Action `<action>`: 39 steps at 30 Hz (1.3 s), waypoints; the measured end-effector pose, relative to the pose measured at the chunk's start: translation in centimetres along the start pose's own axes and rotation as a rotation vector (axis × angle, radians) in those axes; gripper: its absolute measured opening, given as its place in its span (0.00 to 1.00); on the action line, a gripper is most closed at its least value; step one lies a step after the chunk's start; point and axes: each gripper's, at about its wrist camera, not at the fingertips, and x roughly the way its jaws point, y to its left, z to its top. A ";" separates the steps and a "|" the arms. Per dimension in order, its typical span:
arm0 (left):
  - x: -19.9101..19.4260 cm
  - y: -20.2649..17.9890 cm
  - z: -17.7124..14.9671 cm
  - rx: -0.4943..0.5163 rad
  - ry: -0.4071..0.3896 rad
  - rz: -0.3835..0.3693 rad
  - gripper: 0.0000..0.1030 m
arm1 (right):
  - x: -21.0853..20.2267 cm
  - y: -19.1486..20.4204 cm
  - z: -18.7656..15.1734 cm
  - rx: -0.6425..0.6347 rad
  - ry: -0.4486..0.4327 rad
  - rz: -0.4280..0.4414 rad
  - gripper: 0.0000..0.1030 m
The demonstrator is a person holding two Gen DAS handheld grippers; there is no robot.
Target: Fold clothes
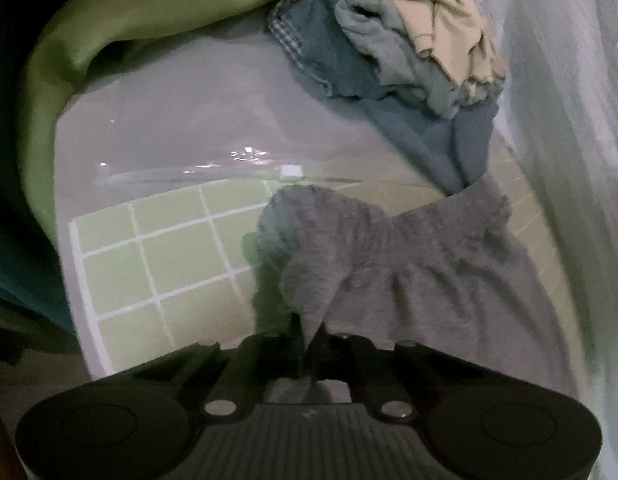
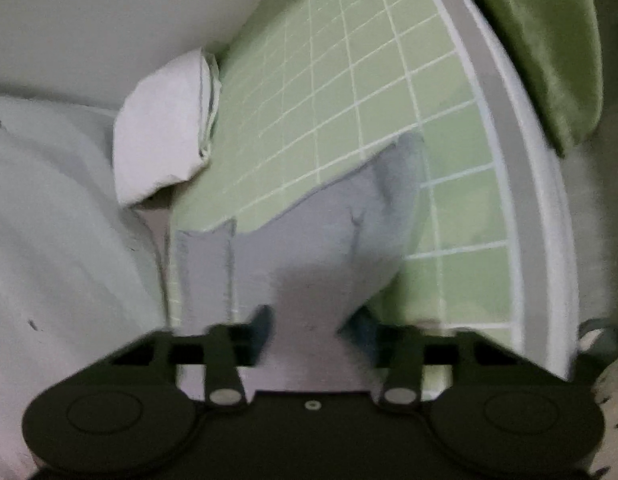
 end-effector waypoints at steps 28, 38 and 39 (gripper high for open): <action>-7.0 -7.7 4.0 -0.012 -0.245 -0.115 0.01 | -1.2 12.6 2.3 -0.084 -0.186 0.394 0.00; -3.2 -13.2 4.9 0.030 -0.252 -0.066 0.01 | 6.8 19.0 0.2 -0.525 -0.045 -0.007 0.36; -3.1 -13.2 4.7 0.033 -0.245 -0.065 0.01 | 7.2 18.2 -0.3 -0.510 -0.025 -0.044 0.48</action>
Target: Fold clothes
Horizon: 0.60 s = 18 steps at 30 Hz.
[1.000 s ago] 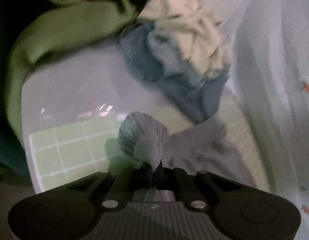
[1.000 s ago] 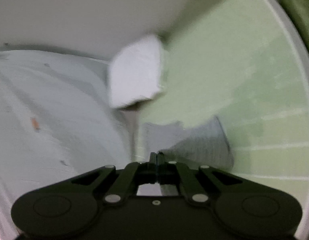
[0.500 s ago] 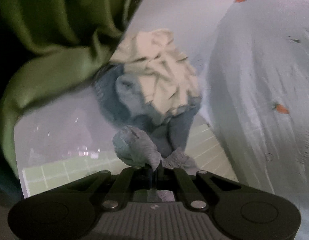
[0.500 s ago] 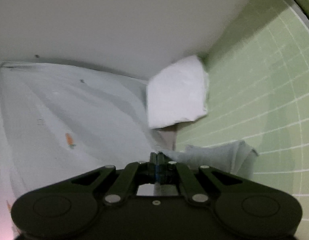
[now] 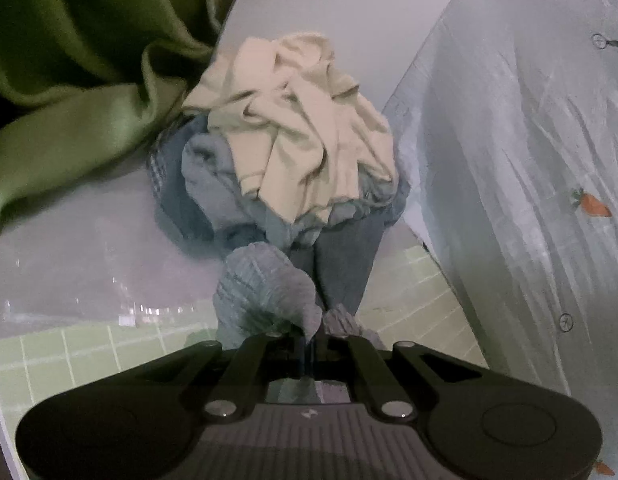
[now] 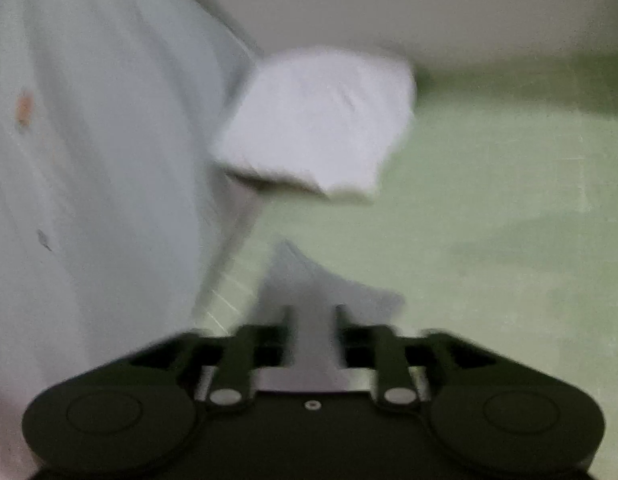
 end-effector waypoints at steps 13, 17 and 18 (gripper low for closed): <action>-1.4 1.4 -0.8 0.048 0.032 0.010 0.02 | -3.1 -1.7 -11.0 -0.385 0.157 -0.246 0.80; -1.7 2.2 -0.7 0.029 0.046 -0.009 0.02 | -3.5 -1.5 -13.3 -0.487 0.150 -0.280 0.58; -1.7 2.4 -0.7 0.022 0.050 -0.015 0.02 | -3.5 -1.6 -13.5 -0.487 0.143 -0.287 0.46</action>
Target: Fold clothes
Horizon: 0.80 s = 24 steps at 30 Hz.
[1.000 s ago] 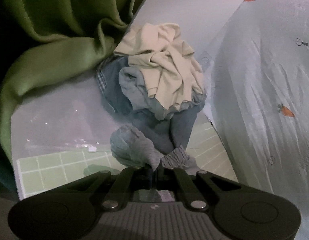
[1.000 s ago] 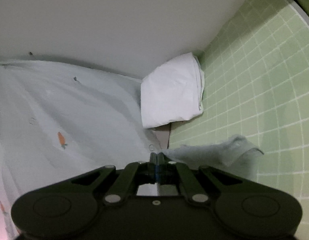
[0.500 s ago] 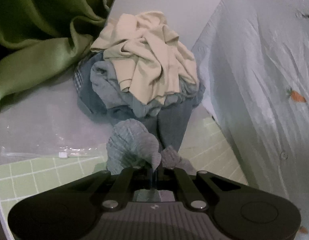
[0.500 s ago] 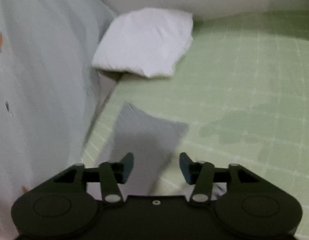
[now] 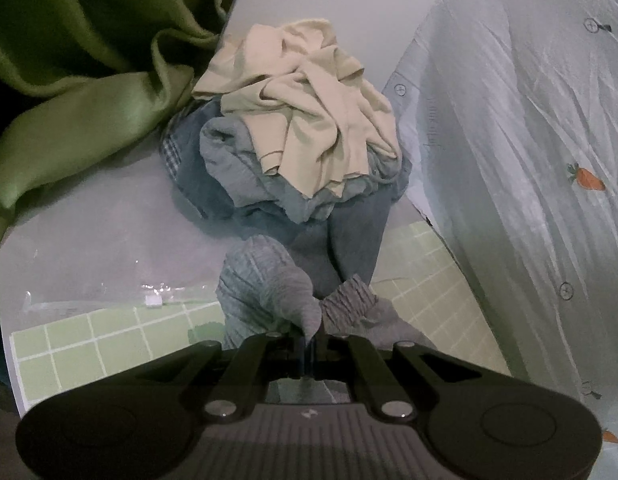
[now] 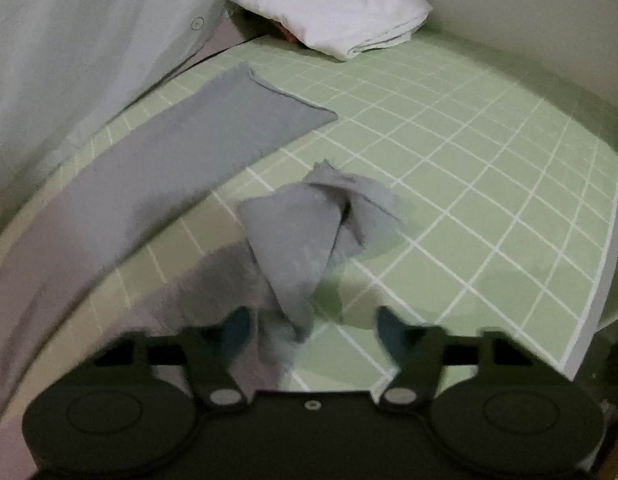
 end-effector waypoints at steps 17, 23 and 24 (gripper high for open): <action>-1.3 1.1 0.5 -0.069 -0.053 -0.073 0.01 | -5.3 -4.1 5.9 0.414 -0.291 0.370 0.02; -2.4 -0.4 1.0 -0.048 -0.087 -0.114 0.01 | -8.0 -4.9 9.1 0.498 -0.425 0.464 0.02; -2.1 -0.3 0.9 -0.057 -0.081 -0.108 0.01 | -7.8 -4.7 9.5 0.483 -0.424 0.444 0.02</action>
